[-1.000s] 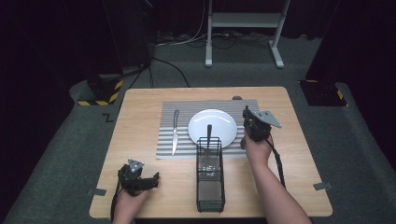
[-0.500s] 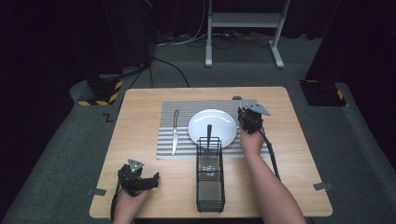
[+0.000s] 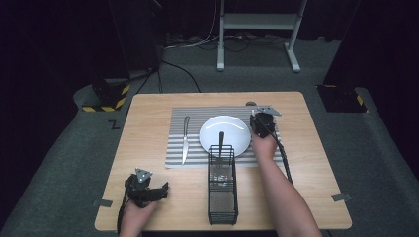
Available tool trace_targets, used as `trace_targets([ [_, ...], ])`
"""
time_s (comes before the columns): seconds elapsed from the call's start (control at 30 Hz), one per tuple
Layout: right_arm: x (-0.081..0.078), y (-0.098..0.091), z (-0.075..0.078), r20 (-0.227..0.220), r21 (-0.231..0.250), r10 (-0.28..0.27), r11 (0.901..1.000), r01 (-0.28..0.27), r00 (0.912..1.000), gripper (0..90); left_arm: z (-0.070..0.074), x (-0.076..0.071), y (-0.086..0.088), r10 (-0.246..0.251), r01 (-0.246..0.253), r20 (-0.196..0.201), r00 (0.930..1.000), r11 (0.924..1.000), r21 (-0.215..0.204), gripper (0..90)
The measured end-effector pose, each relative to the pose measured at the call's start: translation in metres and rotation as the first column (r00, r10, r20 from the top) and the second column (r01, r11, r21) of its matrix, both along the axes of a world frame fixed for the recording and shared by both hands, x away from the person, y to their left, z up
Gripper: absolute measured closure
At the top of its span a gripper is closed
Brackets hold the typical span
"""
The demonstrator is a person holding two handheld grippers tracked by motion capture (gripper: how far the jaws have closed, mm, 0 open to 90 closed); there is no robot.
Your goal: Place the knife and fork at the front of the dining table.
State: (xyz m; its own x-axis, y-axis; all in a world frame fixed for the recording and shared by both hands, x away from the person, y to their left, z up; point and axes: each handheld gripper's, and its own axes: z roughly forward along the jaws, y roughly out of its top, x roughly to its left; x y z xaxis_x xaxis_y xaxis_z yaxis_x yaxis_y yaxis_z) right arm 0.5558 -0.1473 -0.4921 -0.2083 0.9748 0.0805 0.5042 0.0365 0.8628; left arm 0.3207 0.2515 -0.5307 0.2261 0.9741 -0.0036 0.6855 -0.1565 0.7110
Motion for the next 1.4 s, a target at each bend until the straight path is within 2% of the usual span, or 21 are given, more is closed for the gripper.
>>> trace_targets([
  [0.13, 0.005, 0.0, -0.004, -0.026, 0.003, -0.007, 1.0, 0.007, 0.9996, 81.3, 0.0, 0.0, 0.0, 0.0, 0.0, 0.0, 1.0, 1.0, 0.0, 0.7],
  [0.3, 0.01, -0.003, -0.011, -0.096, 0.004, -0.029, 0.9996, 0.03, 0.9949, 81.5, 0.0, 0.0, 0.0, 0.0, 0.0, 0.0, 1.0, 1.0, 0.0, 0.7],
  [0.6, 0.013, -0.003, -0.013, -0.117, 0.005, -0.026, 0.9996, 0.027, 0.9928, 81.4, 0.0, 0.0, 0.0, -0.001, 0.001, 0.0, 1.0, 1.0, 0.0, 0.9],
  [0.83, 0.016, -0.004, -0.012, -0.137, 0.02, -0.044, 0.9987, 0.048, 0.9896, 81.0, 0.0, 0.0, 0.0, -0.001, 0.001, 0.0, 1.0, 1.0, 0.0, 0.8],
  [0.93, 0.016, -0.005, -0.011, -0.14, 0.023, -0.045, 0.9985, 0.049, 0.9891, 78.3, 0.0, 0.0, 0.0, -0.002, 0.002, 0.0, 1.0, 1.0, 0.0, 0.8],
  [1.17, 0.013, -0.006, -0.006, -0.136, -0.004, -0.044, 0.999, 0.043, 0.9897, 70.3, 0.0, 0.0, 0.0, -0.002, 0.002, 0.0, 1.0, 1.0, 0.0, 0.8],
  [1.4, -0.003, -0.01, 0.009, -0.086, -0.009, -0.023, 0.9997, 0.022, 0.9961, 67.5, 0.0, 0.0, 0.0, -0.002, 0.002, 0.0, 1.0, 1.0, 0.0, 0.8],
])
